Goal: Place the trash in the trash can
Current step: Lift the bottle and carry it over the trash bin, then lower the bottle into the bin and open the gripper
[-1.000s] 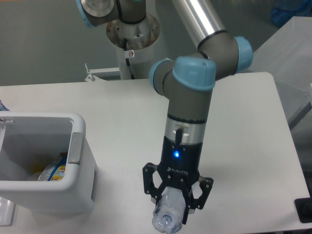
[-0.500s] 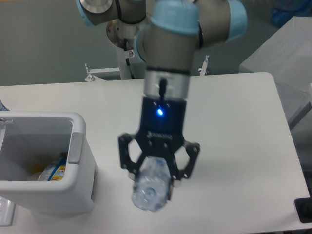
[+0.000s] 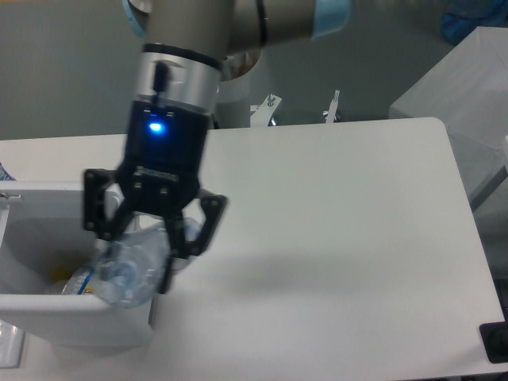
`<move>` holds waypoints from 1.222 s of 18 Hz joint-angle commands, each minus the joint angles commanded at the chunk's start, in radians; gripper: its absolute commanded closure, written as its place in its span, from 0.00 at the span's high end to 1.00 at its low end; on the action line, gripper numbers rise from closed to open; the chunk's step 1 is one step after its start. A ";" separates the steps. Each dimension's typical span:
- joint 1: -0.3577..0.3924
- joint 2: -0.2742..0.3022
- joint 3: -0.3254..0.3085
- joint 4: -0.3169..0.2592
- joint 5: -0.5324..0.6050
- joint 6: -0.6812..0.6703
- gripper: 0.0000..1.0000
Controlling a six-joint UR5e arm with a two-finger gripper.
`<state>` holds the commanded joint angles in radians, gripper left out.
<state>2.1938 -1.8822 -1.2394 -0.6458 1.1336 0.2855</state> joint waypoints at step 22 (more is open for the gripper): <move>-0.115 0.014 -0.124 -0.002 0.006 -0.129 0.66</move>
<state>2.0785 -1.8684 -1.3637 -0.6473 1.1397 0.1565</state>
